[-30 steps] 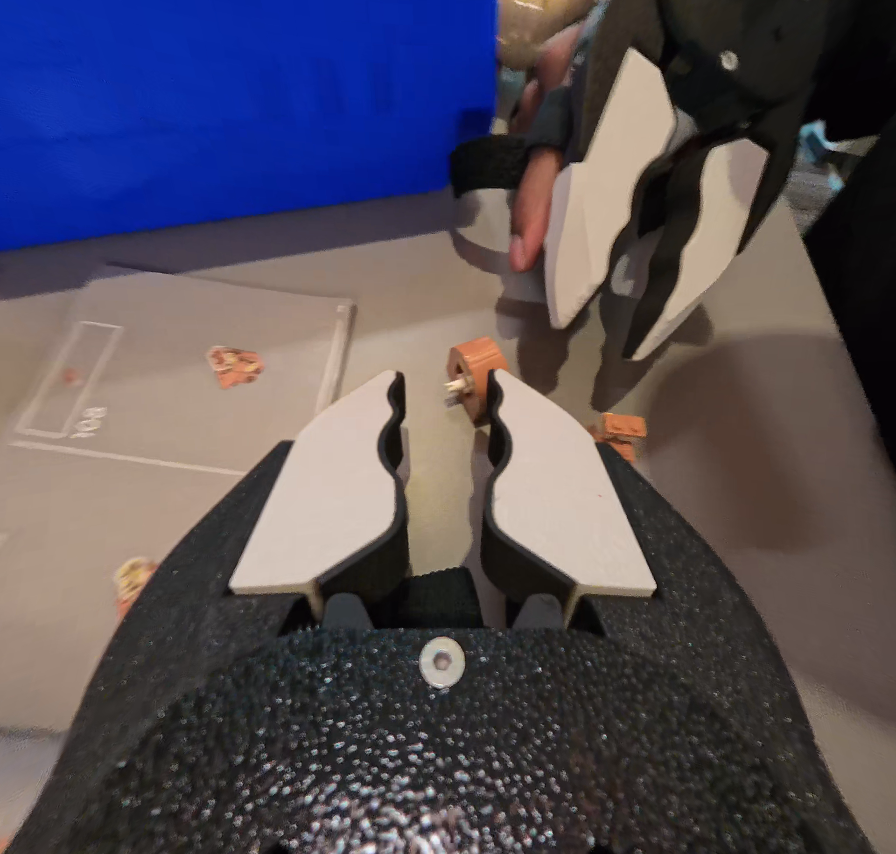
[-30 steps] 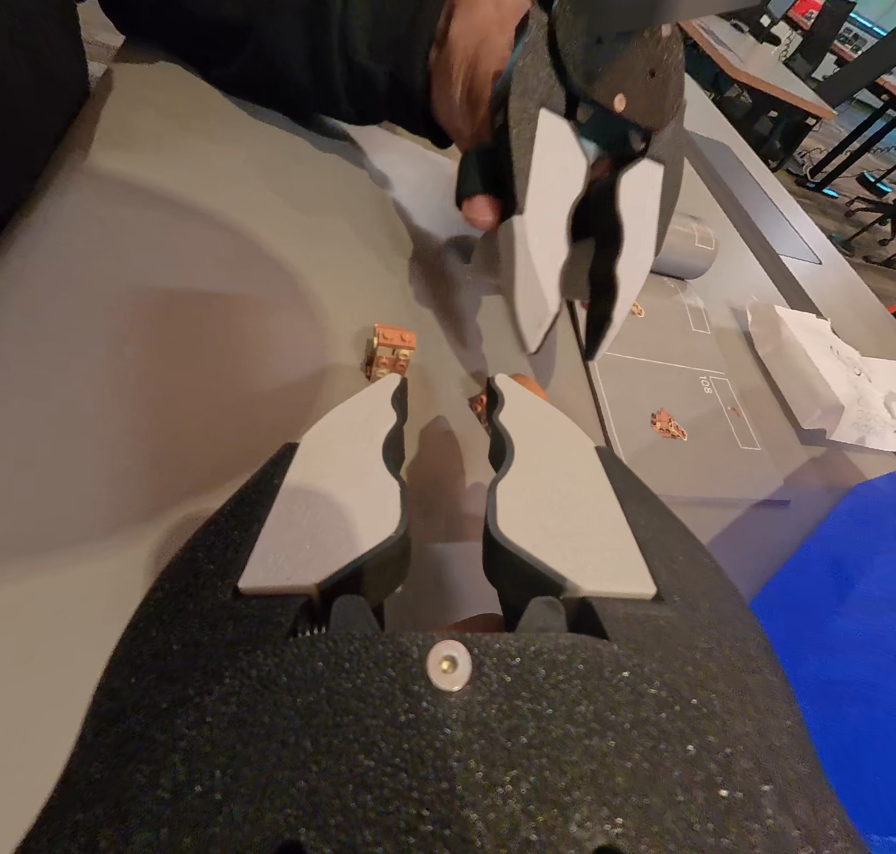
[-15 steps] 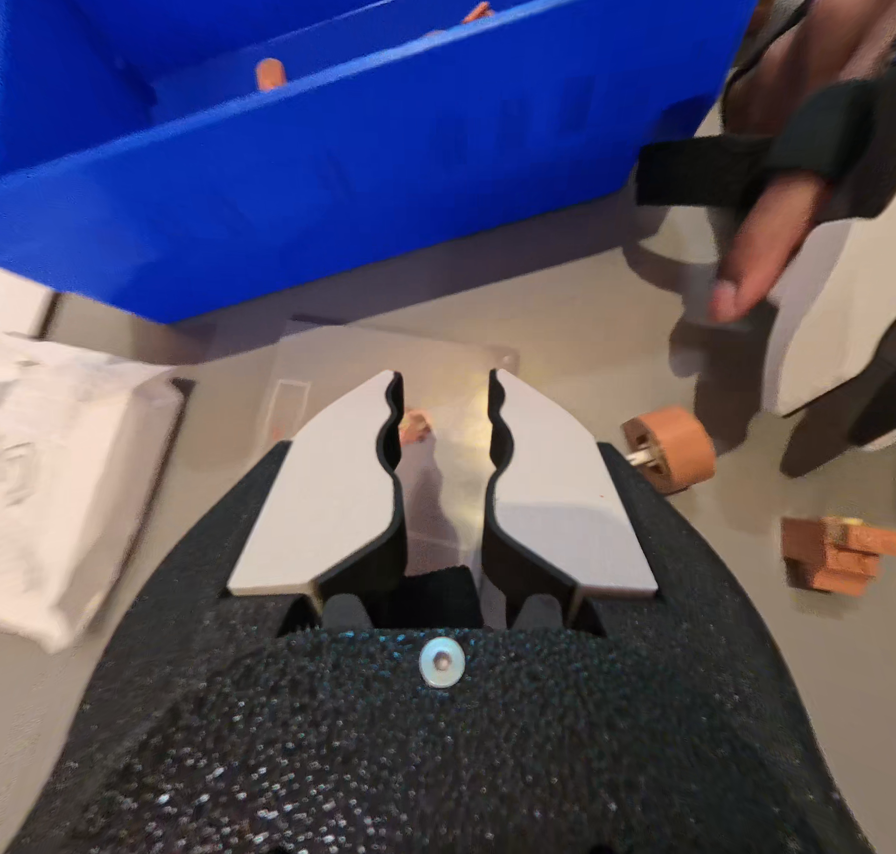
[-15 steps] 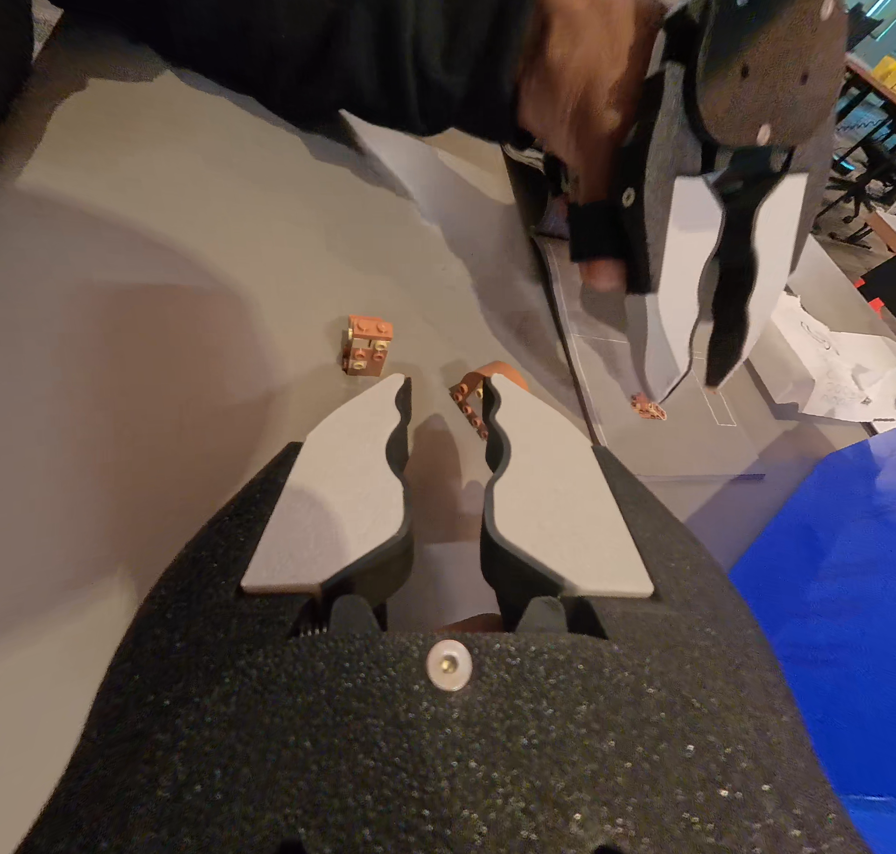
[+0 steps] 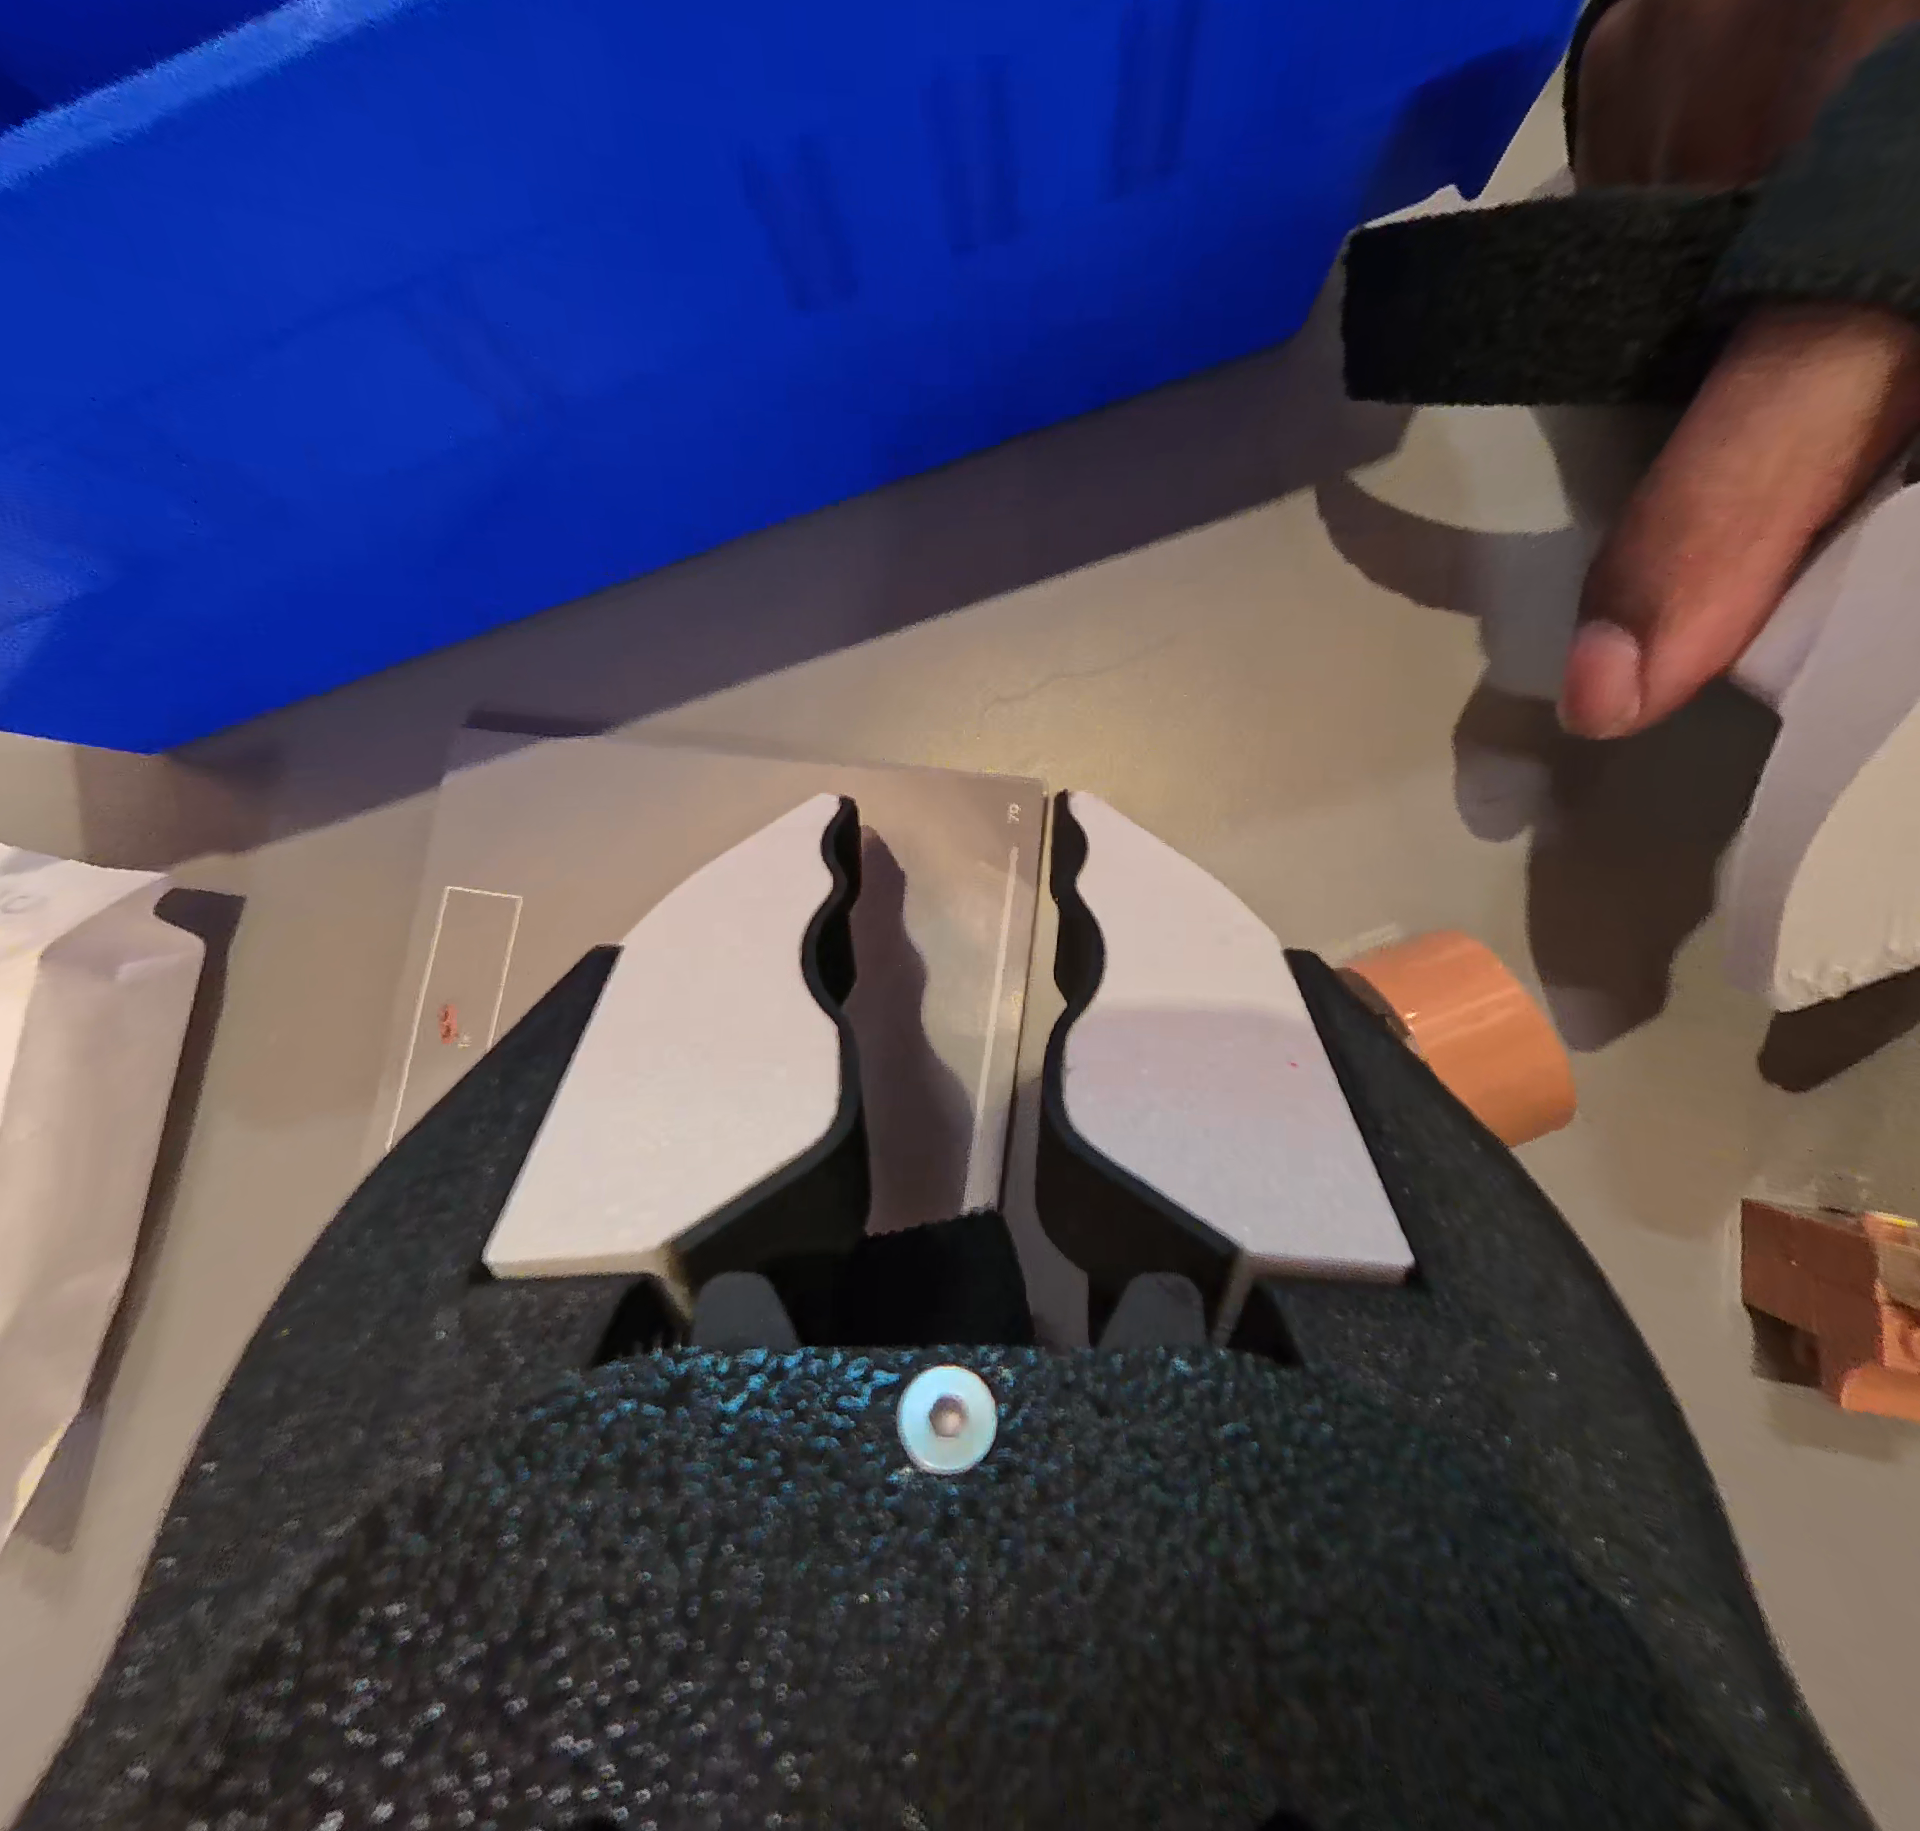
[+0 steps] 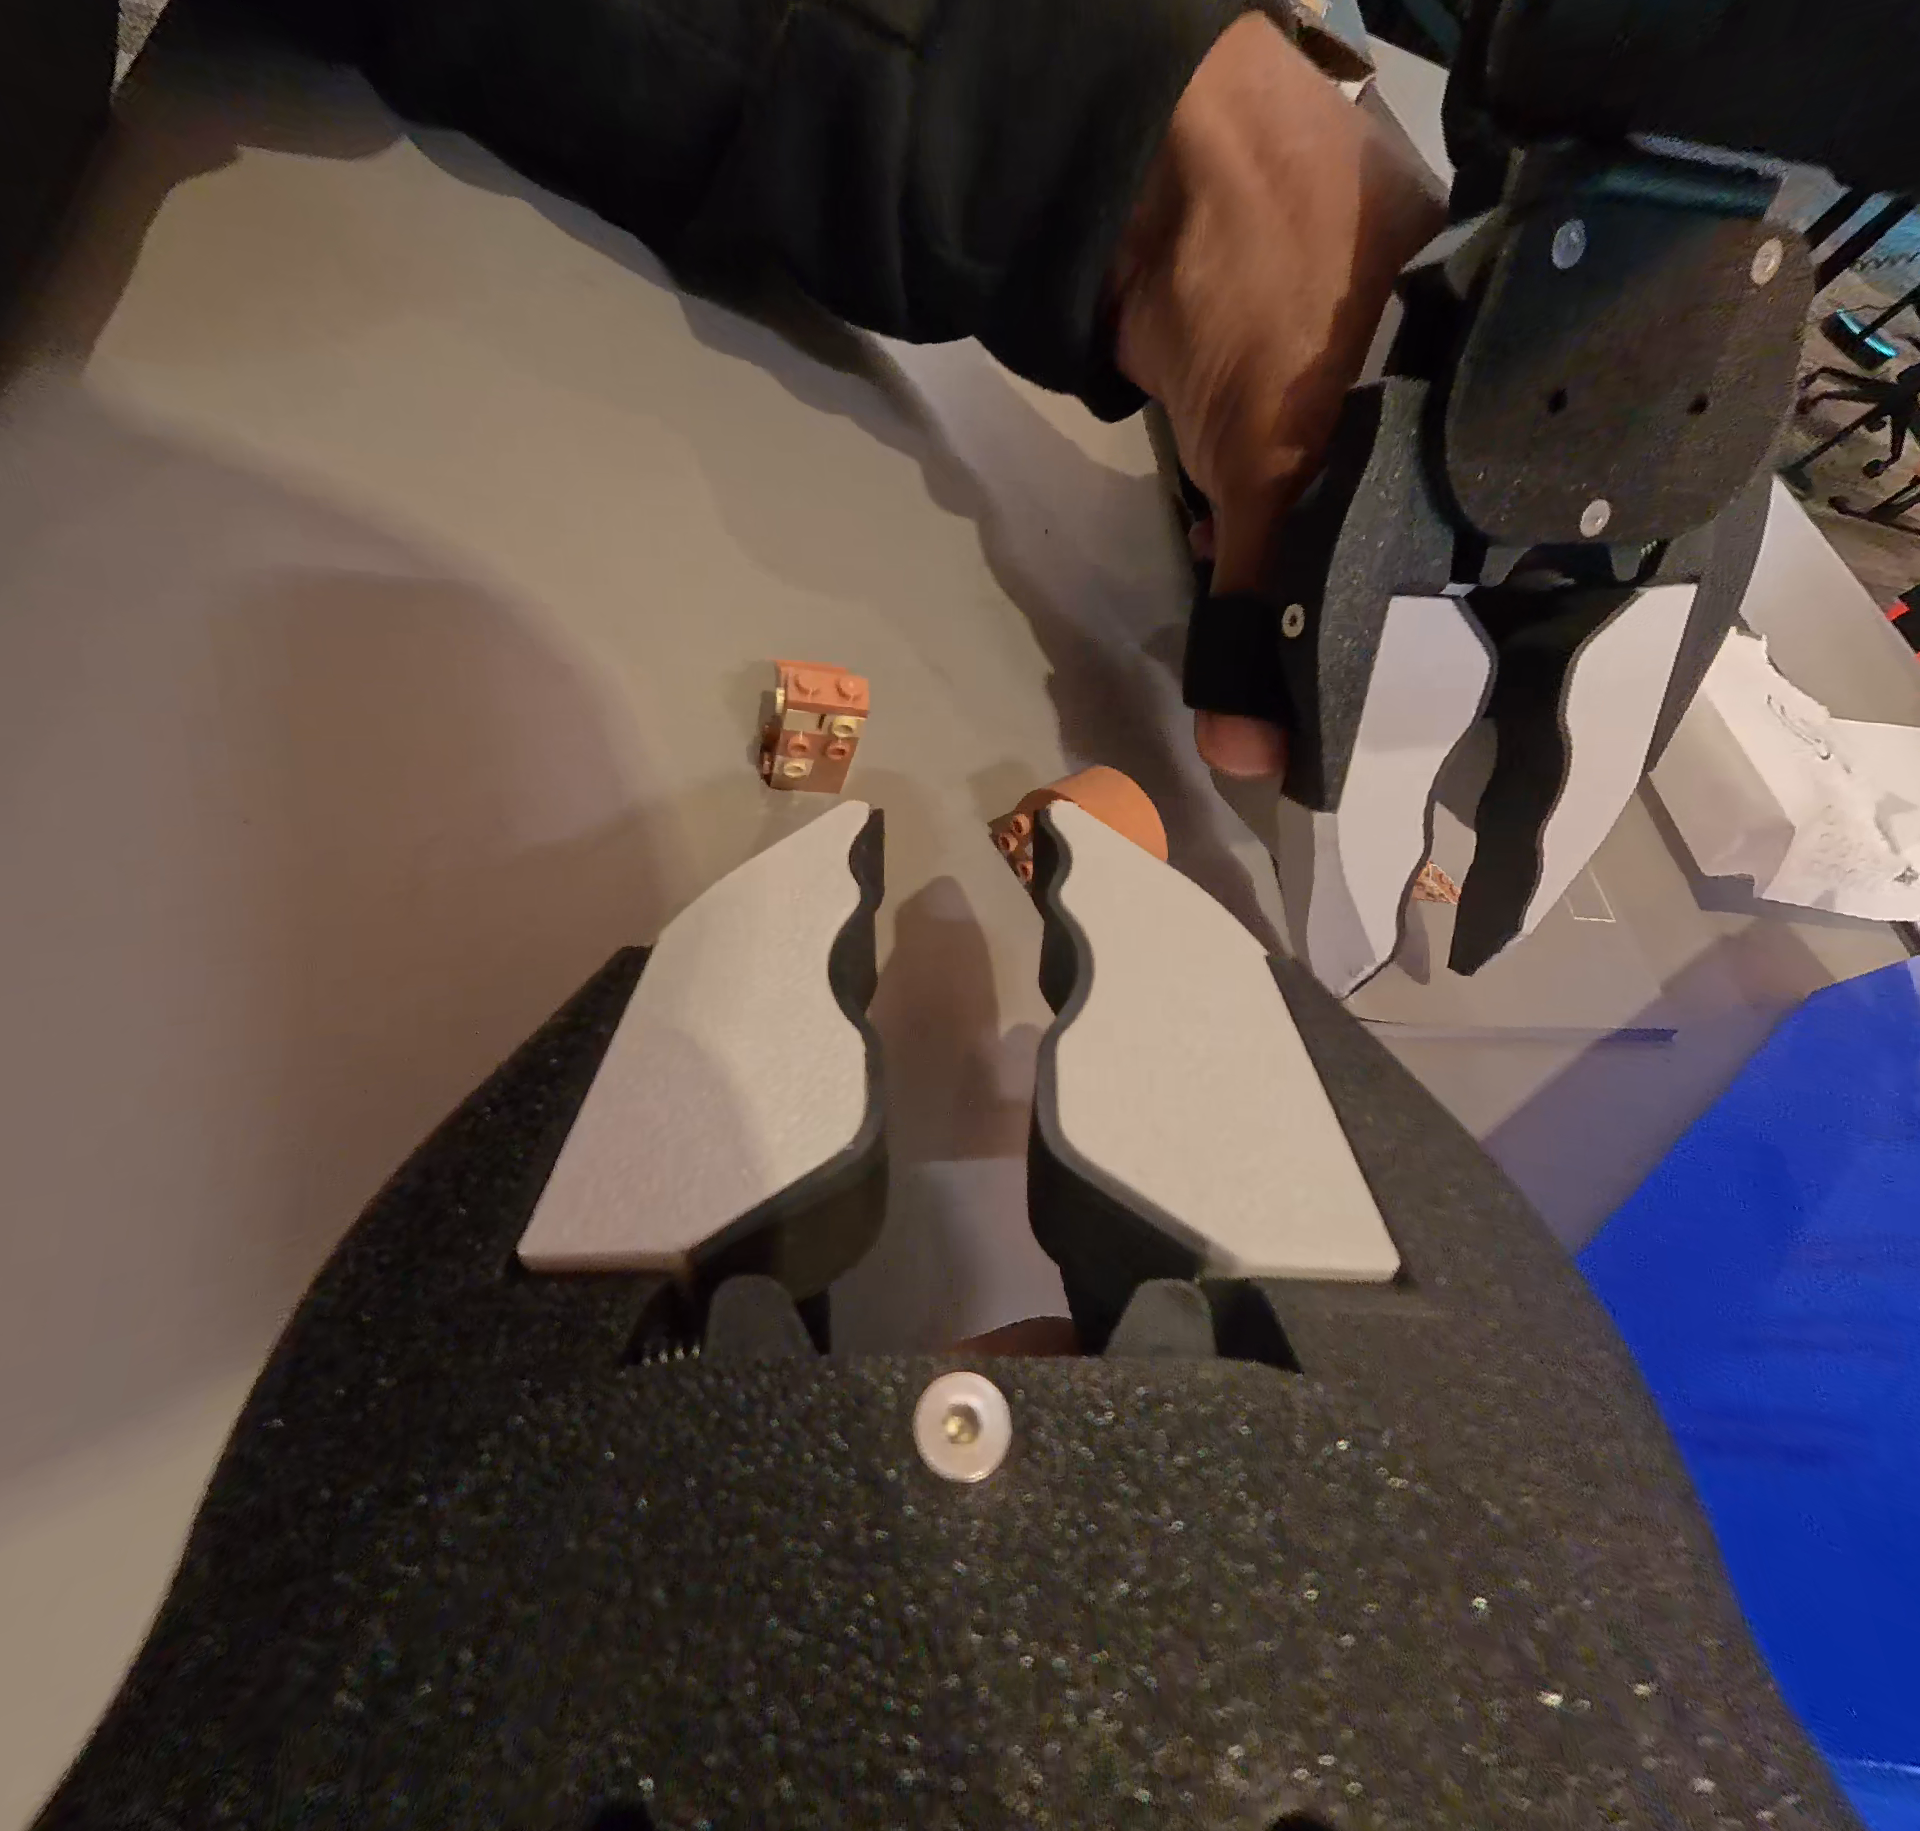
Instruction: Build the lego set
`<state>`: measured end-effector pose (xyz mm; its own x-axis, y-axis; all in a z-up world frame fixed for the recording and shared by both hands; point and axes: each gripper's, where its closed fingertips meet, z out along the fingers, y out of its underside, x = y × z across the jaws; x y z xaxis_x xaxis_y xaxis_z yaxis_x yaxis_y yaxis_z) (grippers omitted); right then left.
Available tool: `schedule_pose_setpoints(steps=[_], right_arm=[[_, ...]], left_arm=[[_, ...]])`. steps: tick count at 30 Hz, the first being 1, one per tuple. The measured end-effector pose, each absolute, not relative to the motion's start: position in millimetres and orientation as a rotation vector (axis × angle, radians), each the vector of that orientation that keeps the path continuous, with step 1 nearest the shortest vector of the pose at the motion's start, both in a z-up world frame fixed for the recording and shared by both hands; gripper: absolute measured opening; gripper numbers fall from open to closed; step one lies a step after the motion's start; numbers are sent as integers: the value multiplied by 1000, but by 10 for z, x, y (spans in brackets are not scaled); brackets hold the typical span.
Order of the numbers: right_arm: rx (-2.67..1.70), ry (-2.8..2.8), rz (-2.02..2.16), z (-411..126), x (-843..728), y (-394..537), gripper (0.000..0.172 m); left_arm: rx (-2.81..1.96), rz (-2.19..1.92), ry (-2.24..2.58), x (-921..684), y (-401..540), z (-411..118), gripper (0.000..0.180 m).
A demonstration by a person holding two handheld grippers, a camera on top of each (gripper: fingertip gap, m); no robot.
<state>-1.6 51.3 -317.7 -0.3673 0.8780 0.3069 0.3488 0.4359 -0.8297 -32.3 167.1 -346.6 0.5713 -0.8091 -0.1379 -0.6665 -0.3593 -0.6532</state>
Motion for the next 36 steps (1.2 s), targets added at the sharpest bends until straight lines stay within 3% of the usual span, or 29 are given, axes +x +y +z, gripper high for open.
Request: schedule_pose_setpoints(steps=[16,26,32,36], right_arm=[[-1080,-1858,838,-3151,-58,611,27],[-1113,-1820,767,-3166,-91,703,27],[-1097,-1827,751,-3177,-90,693,27],[-1092,-1827,745,-3178,-91,692,27]], left_arm=[[-2129,-247,1137,-398,1705,-3430,32],[-2161,-258,1123,-346,1647,-3461,18],[-2190,-292,1090,-316,1617,-3471,0],[-2214,-361,1036,-309,1606,-3473,0]])
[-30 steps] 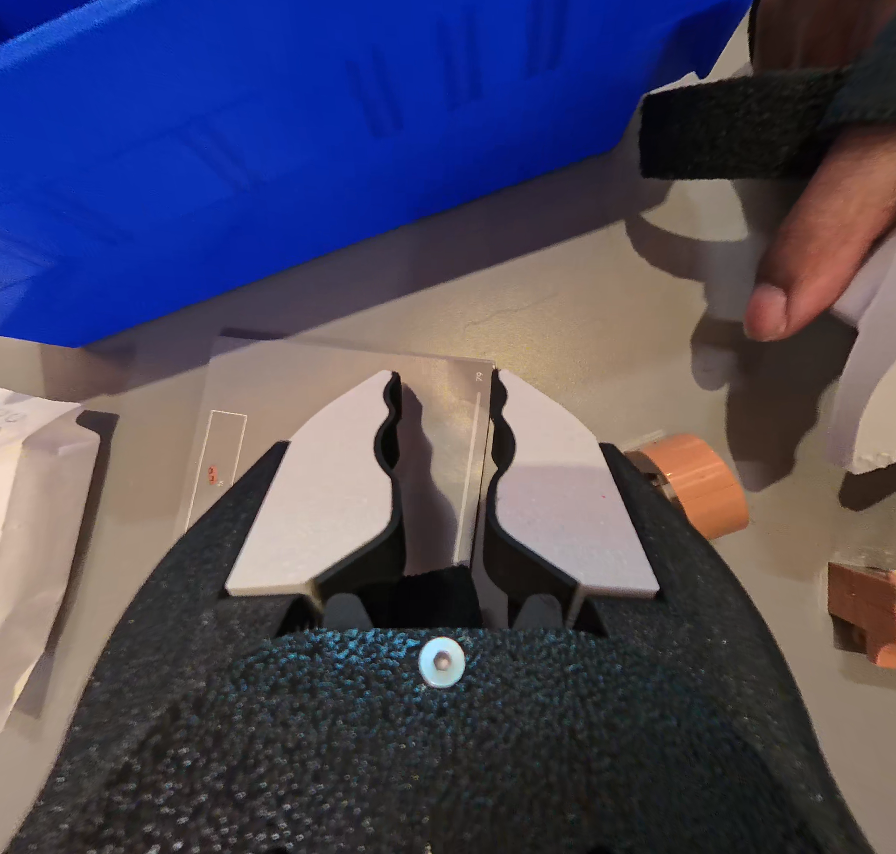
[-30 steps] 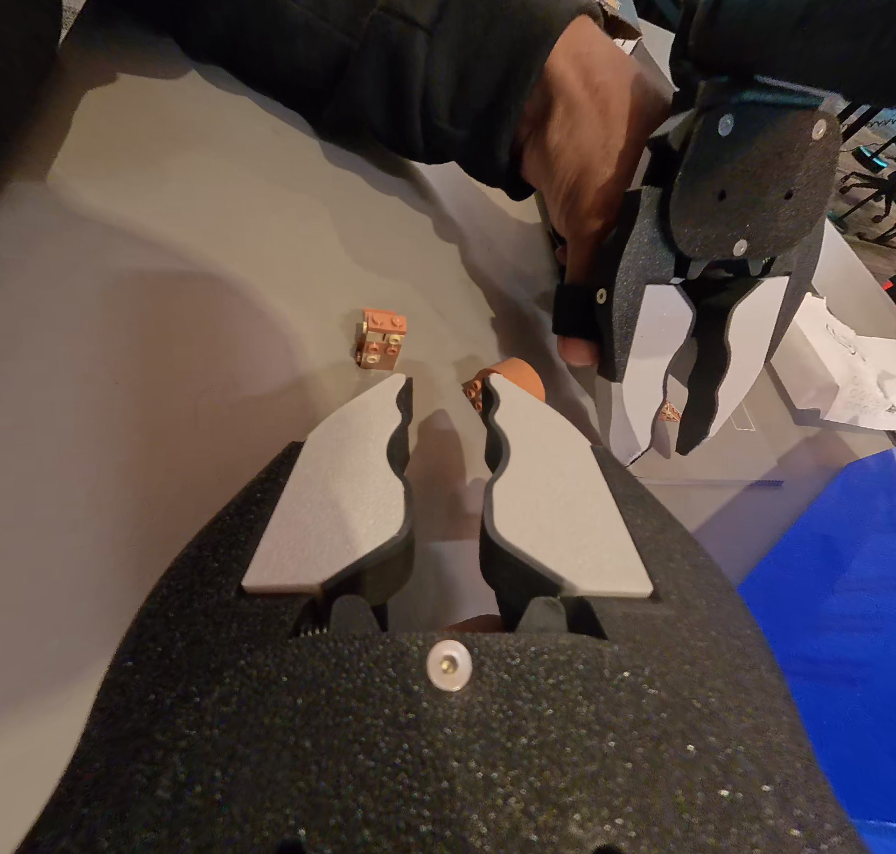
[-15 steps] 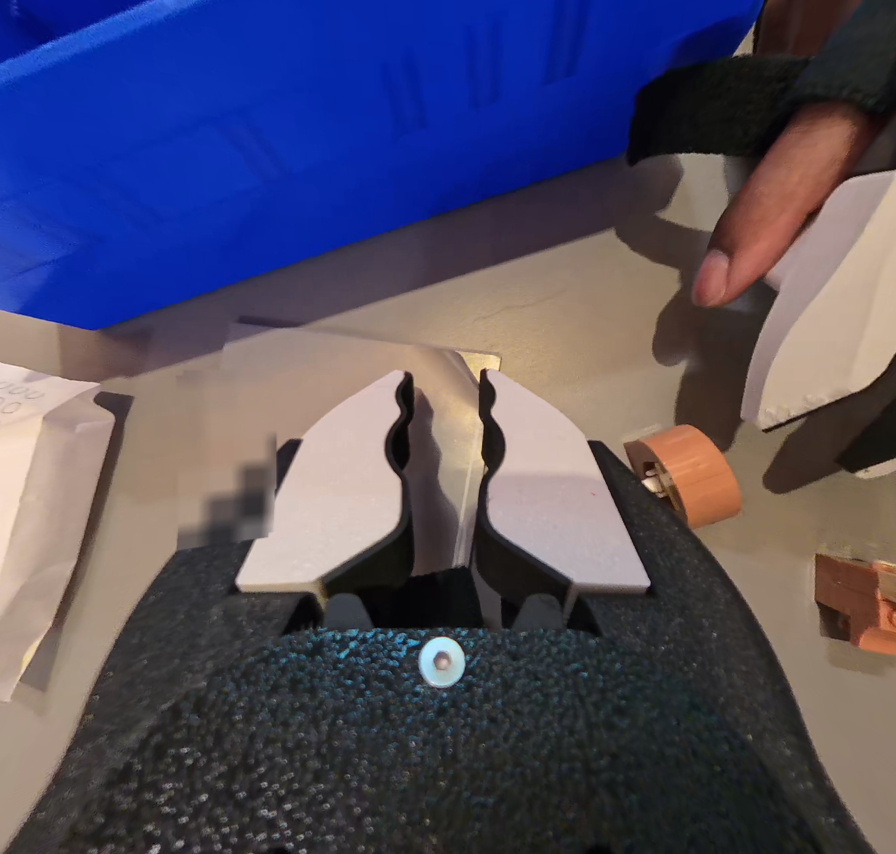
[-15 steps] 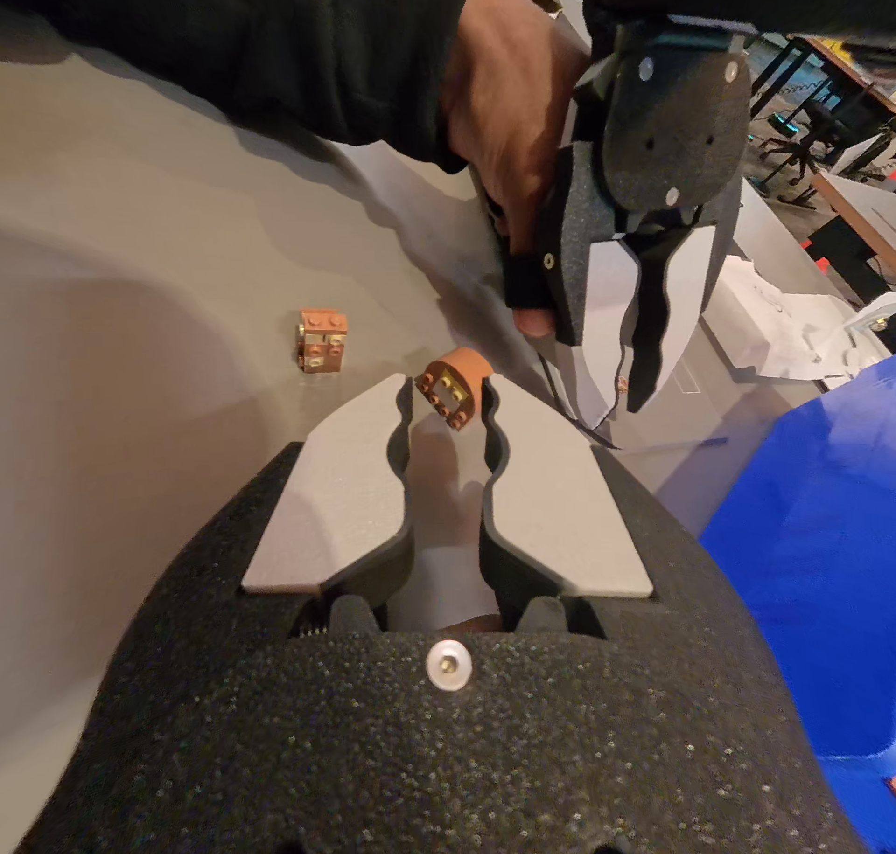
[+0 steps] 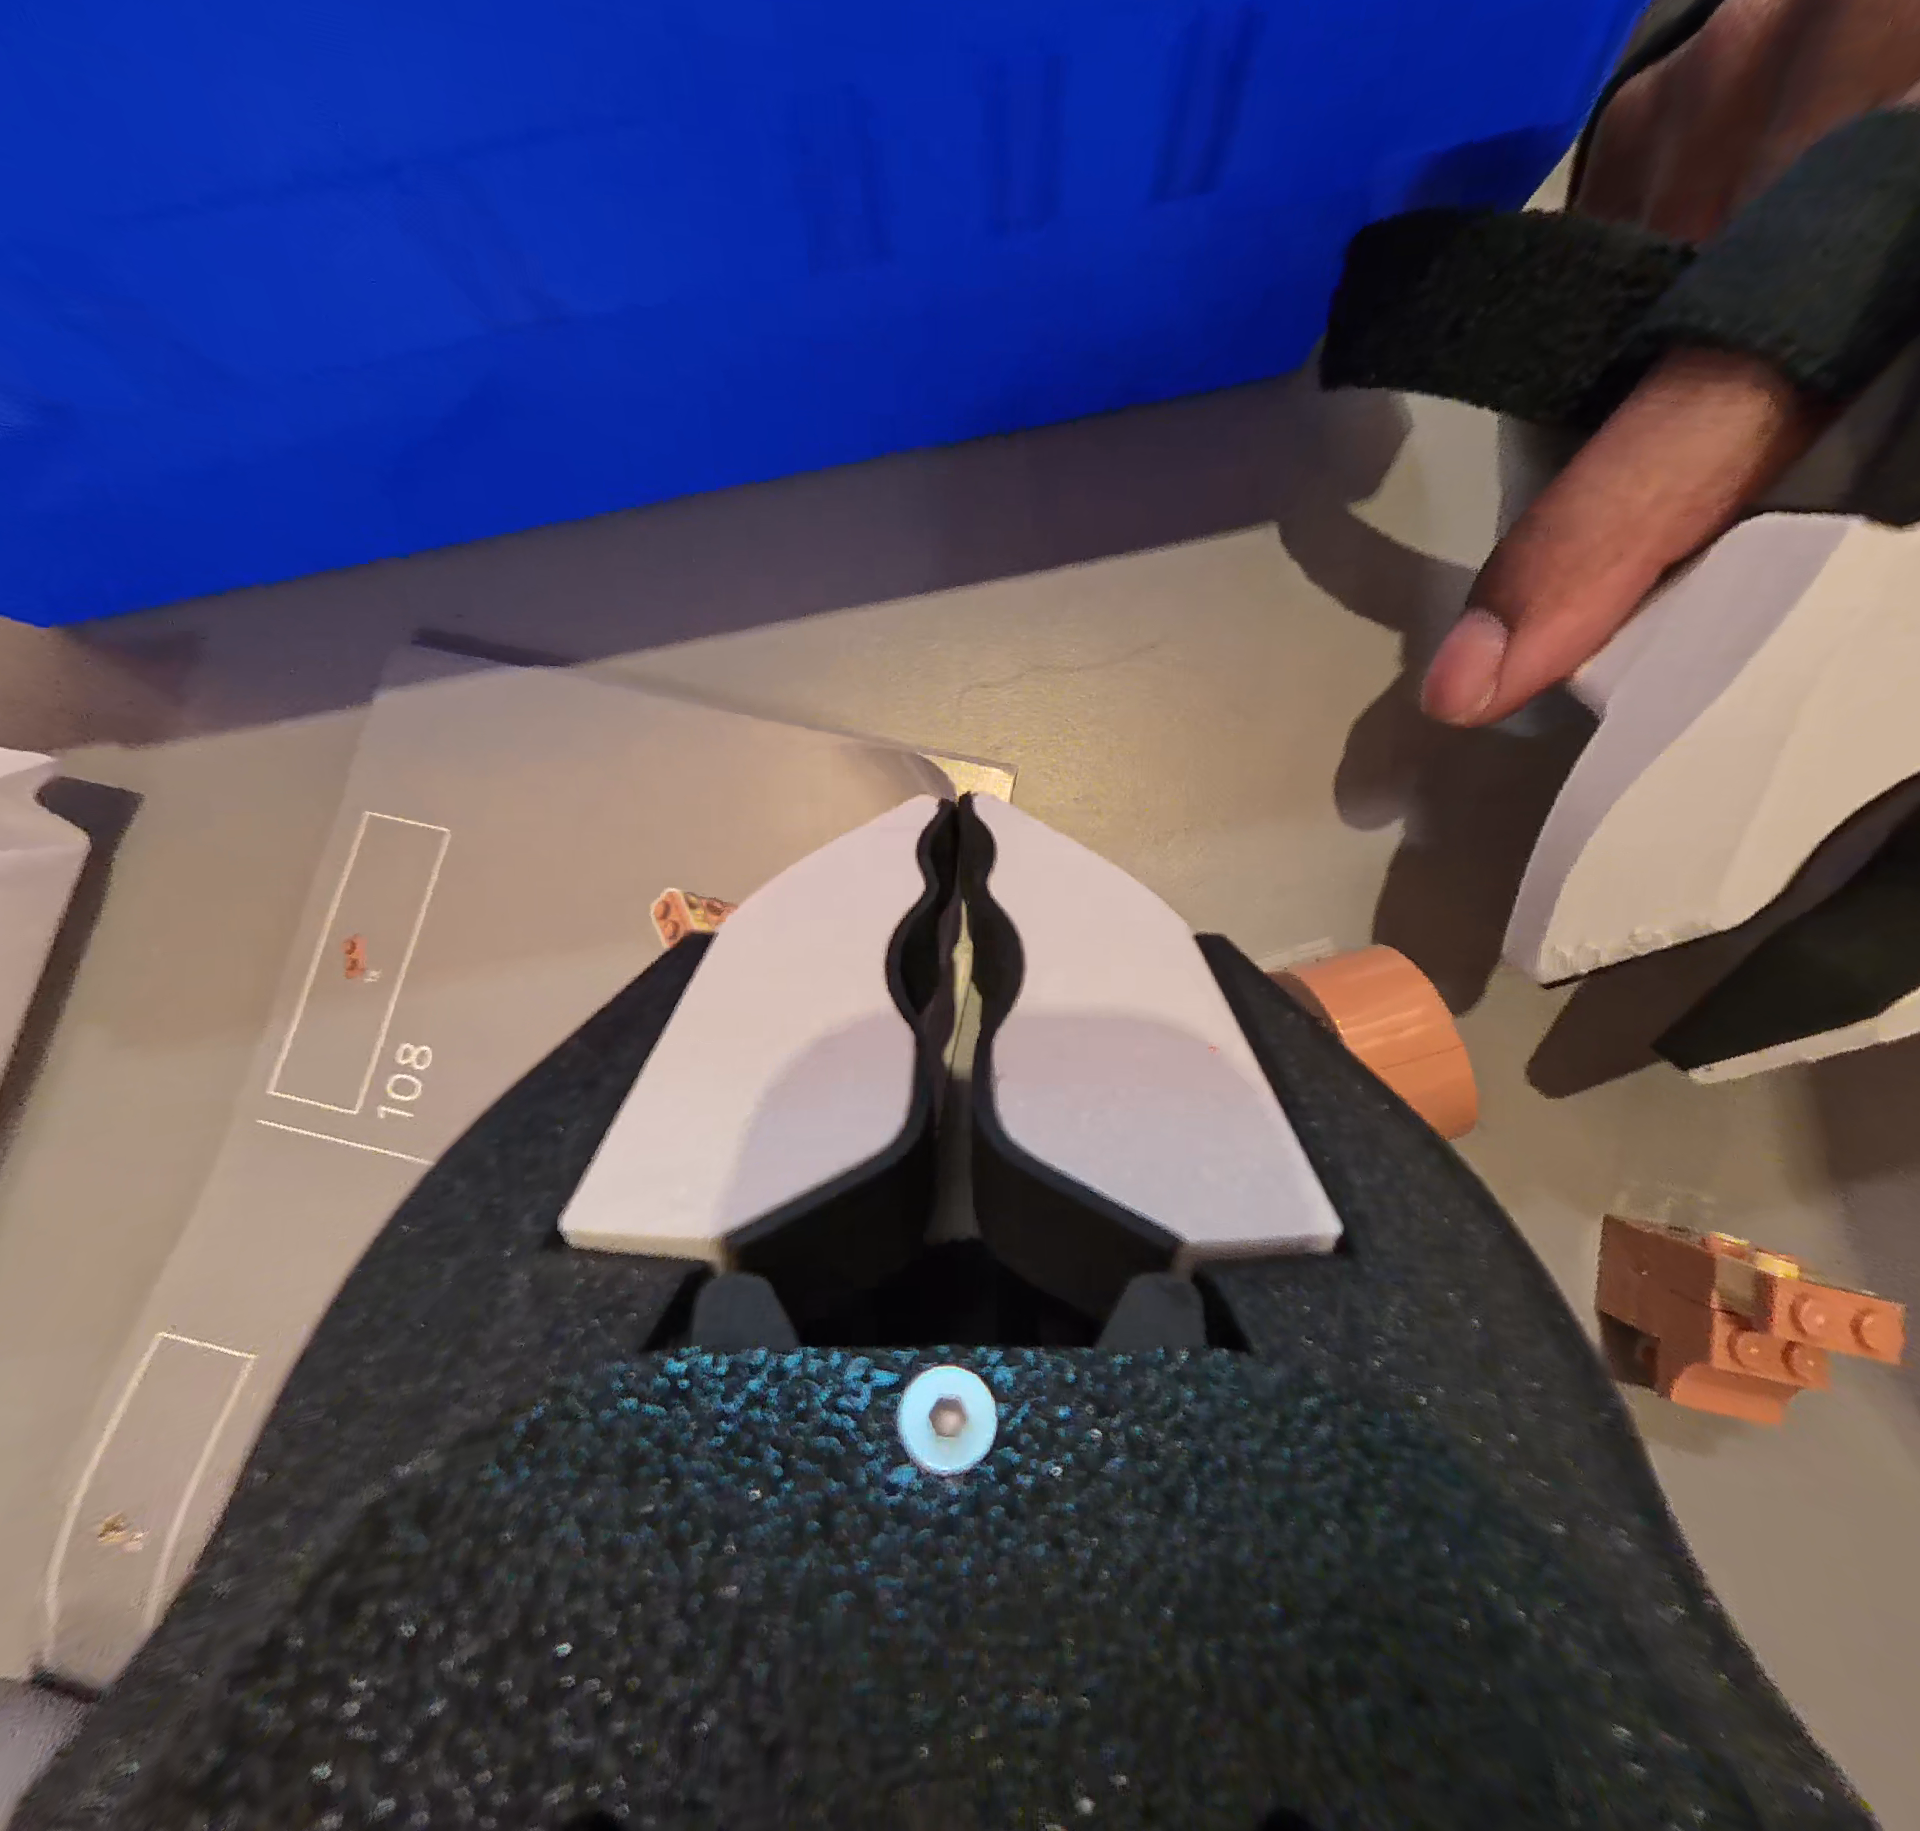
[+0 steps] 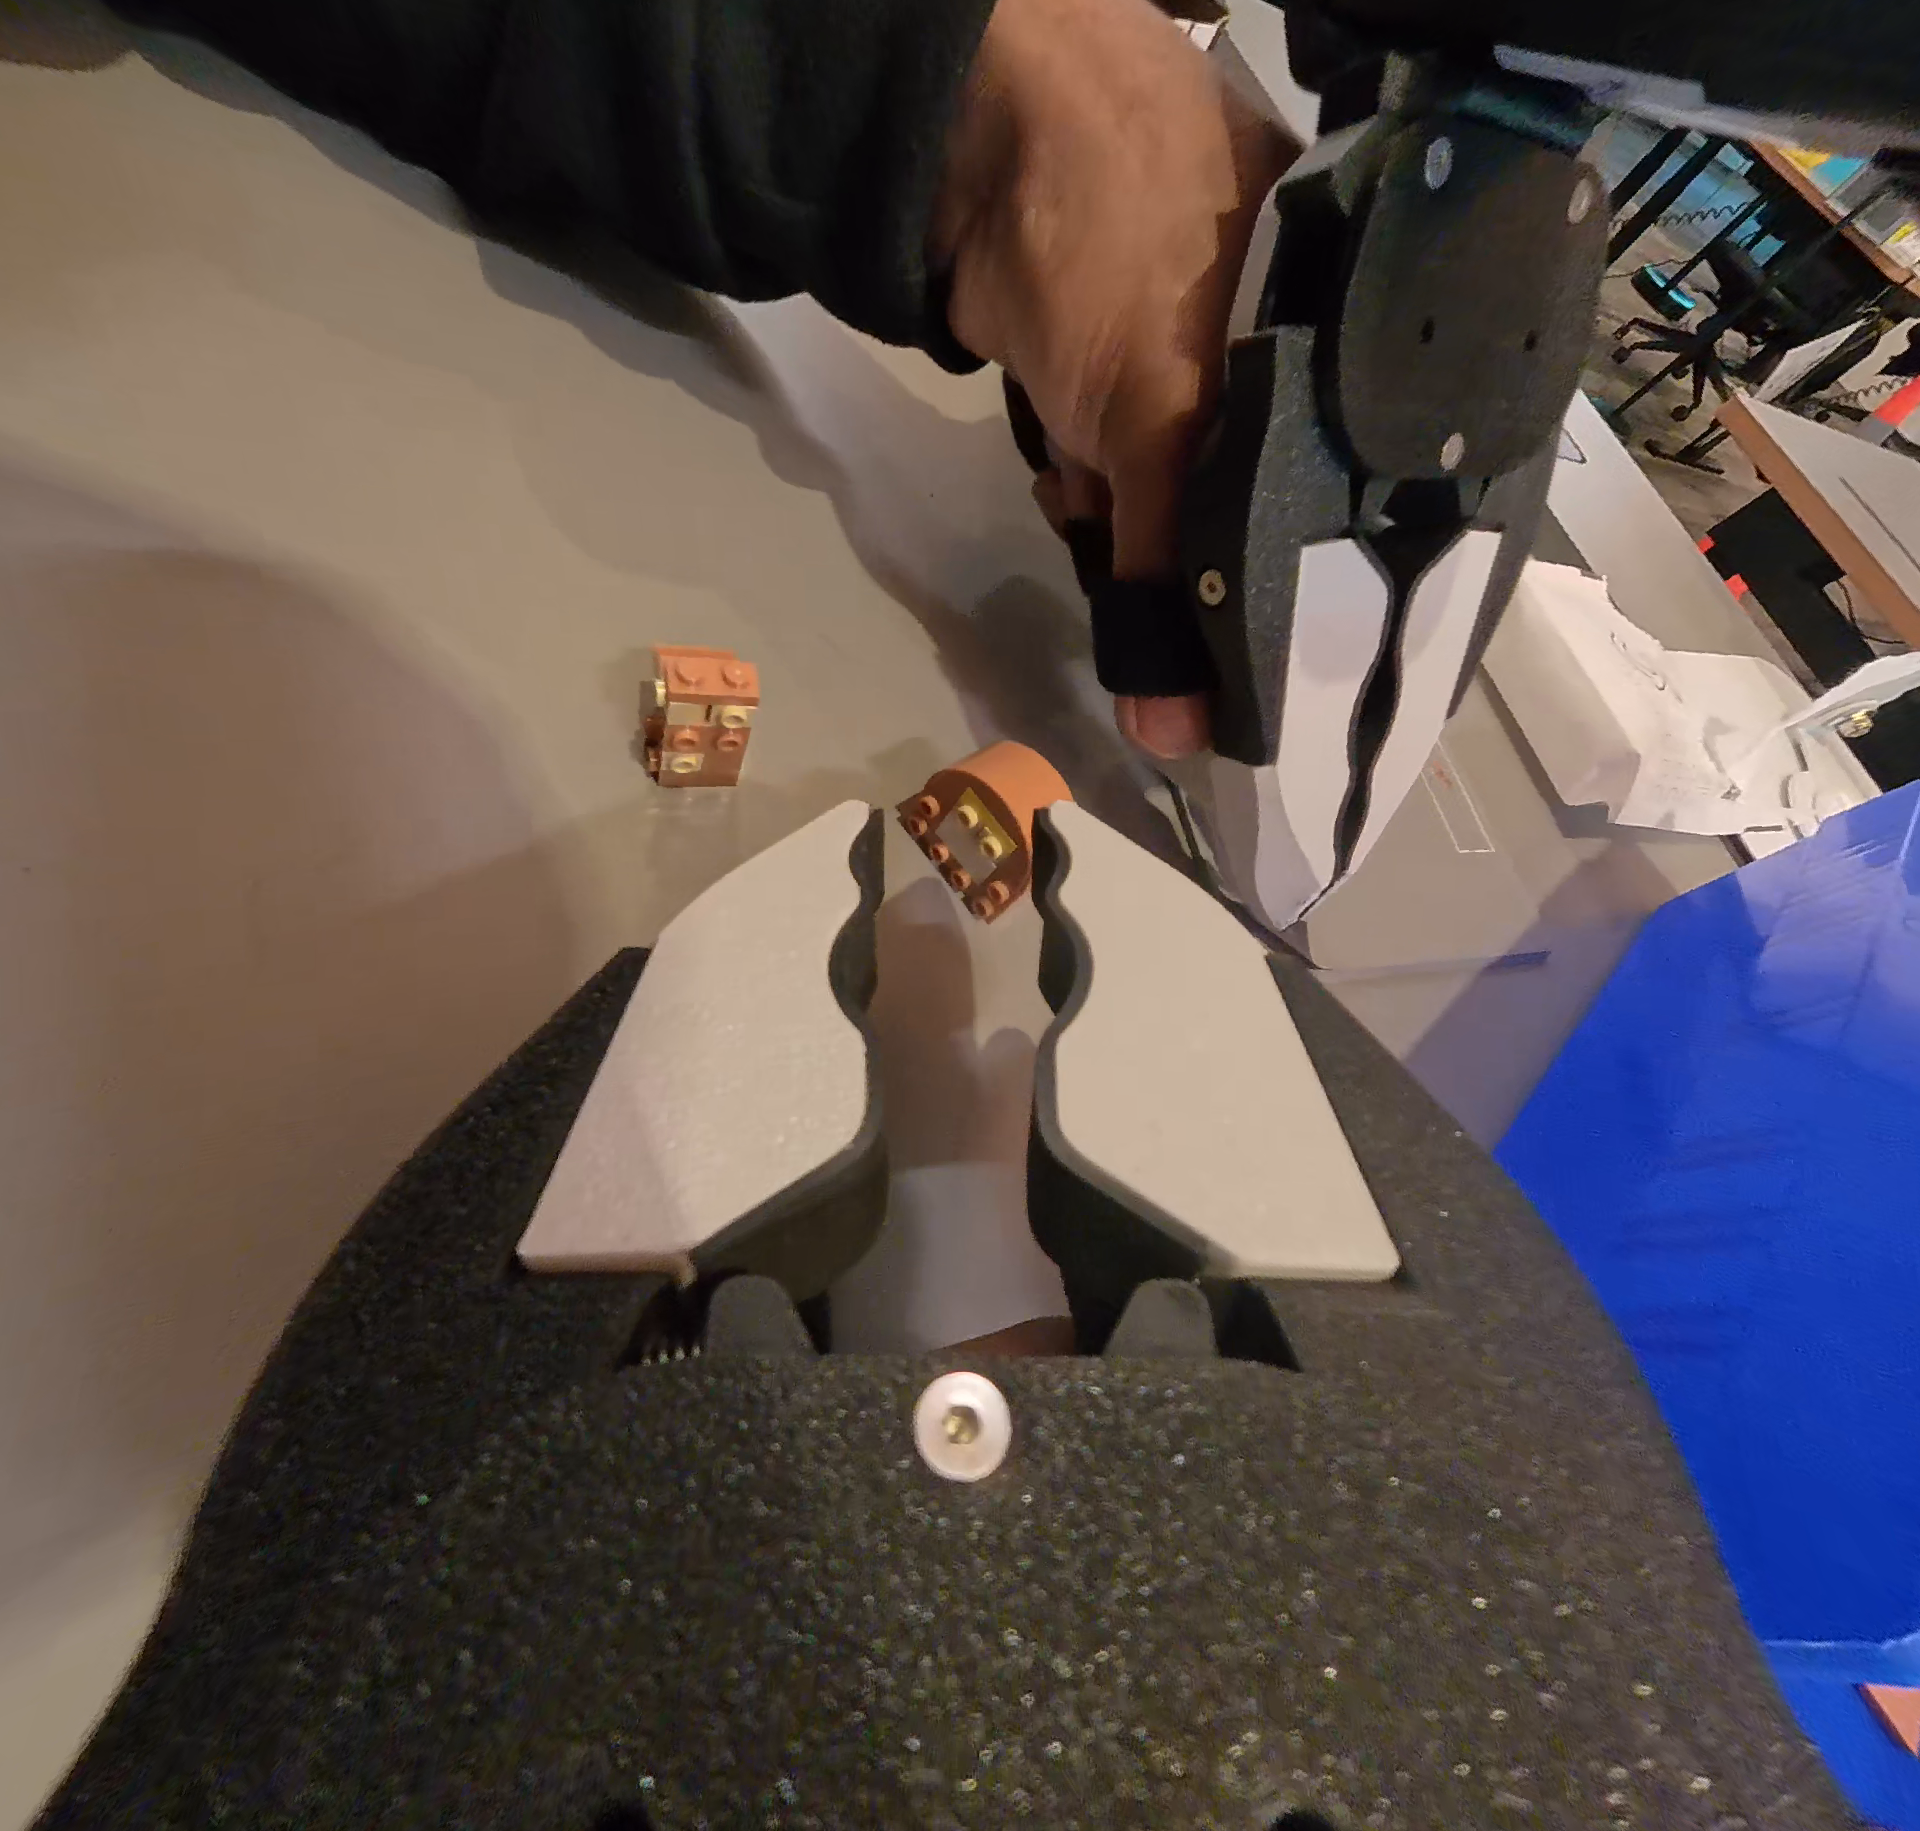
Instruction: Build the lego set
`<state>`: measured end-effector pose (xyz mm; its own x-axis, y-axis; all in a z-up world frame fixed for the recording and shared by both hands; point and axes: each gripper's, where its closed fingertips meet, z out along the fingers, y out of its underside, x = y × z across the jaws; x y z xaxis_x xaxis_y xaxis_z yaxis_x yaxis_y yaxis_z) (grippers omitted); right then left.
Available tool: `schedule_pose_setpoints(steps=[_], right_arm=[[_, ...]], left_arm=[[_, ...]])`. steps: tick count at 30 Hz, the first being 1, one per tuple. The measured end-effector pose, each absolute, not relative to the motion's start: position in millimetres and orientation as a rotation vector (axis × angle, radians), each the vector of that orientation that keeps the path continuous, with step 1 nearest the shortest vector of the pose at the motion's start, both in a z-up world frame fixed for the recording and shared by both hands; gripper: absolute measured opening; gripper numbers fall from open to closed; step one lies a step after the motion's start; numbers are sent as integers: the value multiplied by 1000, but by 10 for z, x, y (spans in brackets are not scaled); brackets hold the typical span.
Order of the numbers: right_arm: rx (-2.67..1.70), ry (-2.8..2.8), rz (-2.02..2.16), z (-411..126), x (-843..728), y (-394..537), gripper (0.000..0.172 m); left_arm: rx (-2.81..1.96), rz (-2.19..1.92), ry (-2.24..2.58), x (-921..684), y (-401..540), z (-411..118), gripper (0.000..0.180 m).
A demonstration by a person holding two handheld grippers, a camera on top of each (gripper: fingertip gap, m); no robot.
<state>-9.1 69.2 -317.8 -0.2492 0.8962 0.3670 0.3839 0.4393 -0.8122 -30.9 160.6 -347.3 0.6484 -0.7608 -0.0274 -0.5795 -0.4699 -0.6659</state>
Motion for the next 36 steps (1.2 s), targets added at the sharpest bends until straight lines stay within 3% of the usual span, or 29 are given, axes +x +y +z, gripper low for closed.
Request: schedule_pose_setpoints(steps=[8,20,36], right_arm=[[-1097,-1783,736,-3140,-119,736,27],[-1117,-1702,711,-3058,-231,763,27],[-1130,-1592,650,-2878,-486,821,27]], left_arm=[[-2131,-561,701,-576,1594,-3121,0],[-1999,-342,296,-1693,1289,-2704,0],[-1905,-355,31,-2295,811,-2715,0]])
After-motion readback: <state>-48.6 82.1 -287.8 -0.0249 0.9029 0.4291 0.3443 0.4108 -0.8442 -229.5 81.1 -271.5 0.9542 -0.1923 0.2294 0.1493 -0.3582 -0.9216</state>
